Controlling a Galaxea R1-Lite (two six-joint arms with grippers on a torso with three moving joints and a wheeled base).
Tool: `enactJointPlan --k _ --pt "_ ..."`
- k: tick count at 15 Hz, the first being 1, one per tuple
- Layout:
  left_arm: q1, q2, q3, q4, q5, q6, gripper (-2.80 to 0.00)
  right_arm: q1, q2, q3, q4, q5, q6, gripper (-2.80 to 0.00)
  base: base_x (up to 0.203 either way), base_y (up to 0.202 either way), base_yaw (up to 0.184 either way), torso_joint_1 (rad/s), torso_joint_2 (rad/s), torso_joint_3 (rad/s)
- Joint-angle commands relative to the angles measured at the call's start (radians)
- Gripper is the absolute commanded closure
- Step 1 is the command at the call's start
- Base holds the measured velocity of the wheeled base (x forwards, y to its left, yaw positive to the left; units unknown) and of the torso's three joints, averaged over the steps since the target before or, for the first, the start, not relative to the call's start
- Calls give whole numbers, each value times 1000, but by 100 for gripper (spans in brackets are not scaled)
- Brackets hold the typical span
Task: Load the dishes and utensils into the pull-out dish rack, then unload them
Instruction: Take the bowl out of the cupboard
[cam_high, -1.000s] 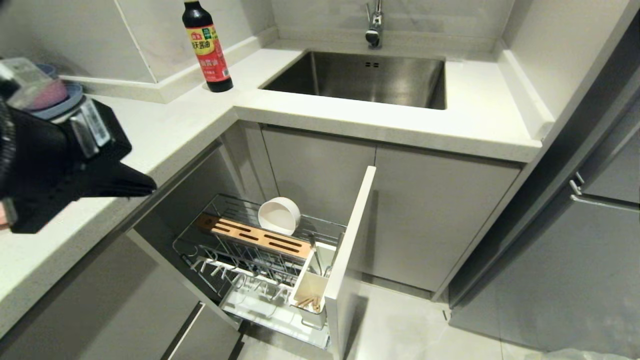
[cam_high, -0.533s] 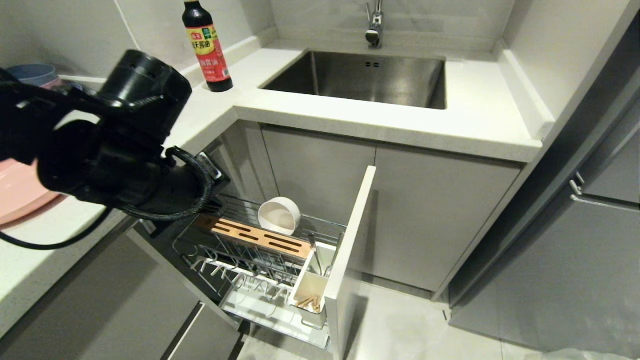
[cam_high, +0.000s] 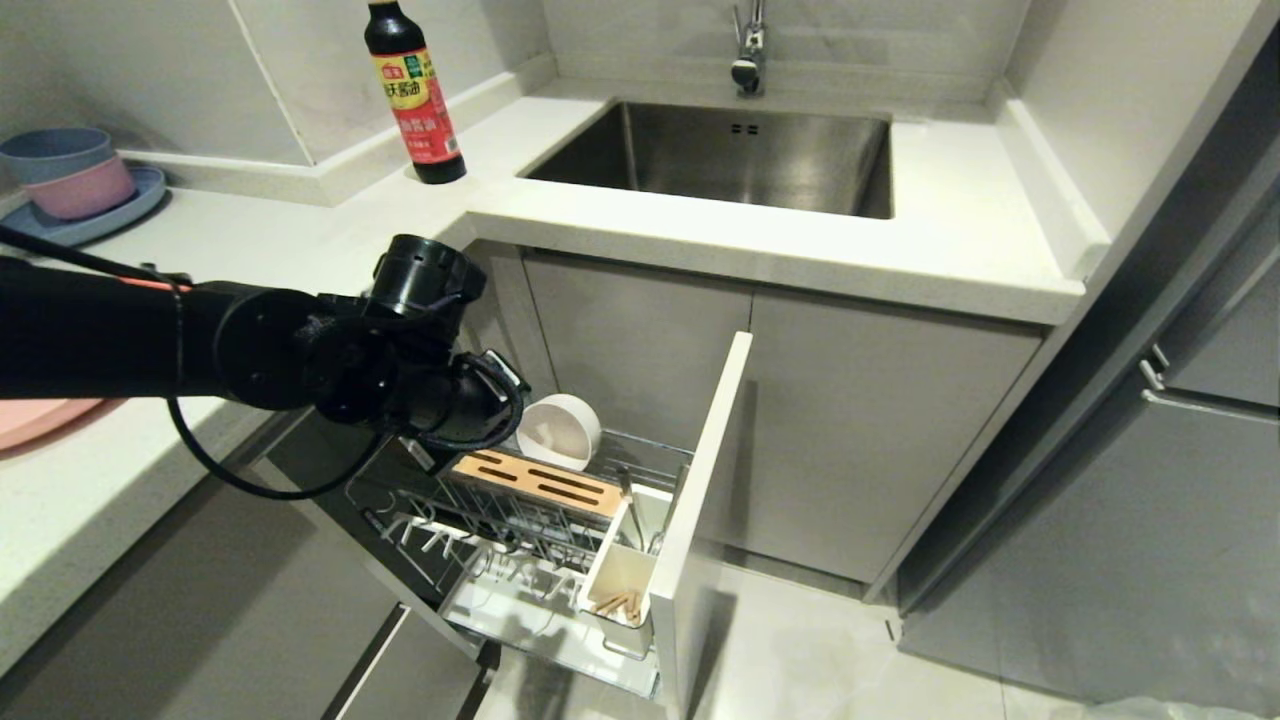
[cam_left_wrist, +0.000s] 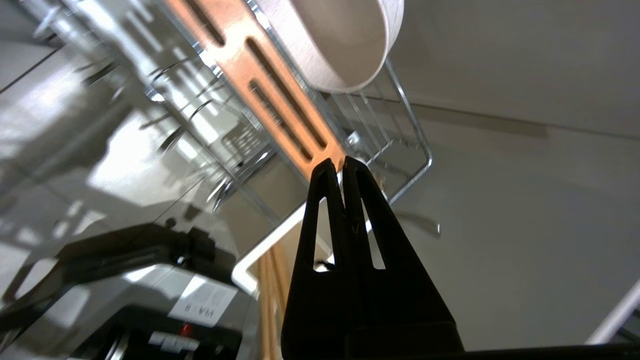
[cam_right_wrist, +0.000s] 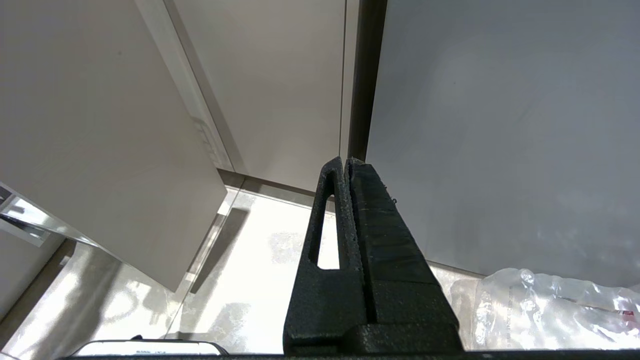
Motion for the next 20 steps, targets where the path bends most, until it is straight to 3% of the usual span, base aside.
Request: enactJointPlan --k 1,5,6,14,20 --pt "17 75 0 -36 -8 1 0 0 0 0 0 1 0 0 0 0 0 0 0 0" --pt "28 141 -13 -97 -17 13 0 0 -1 0 0 1 0 0 0 0 0 0 0 0" --pt "29 153 -25 -100 -17 22 -280 0 -1 0 0 1 0 0 0 0 0 0 0 0" --pt "44 202 -56 -153 -21 45 -280 0 0 0 0 1 0 0 0 0 0 0 0 0" --pt "46 299 -155 -183 -29 69 -280 0 0 1 0 1 0 0 0 0 0 0 0 0"
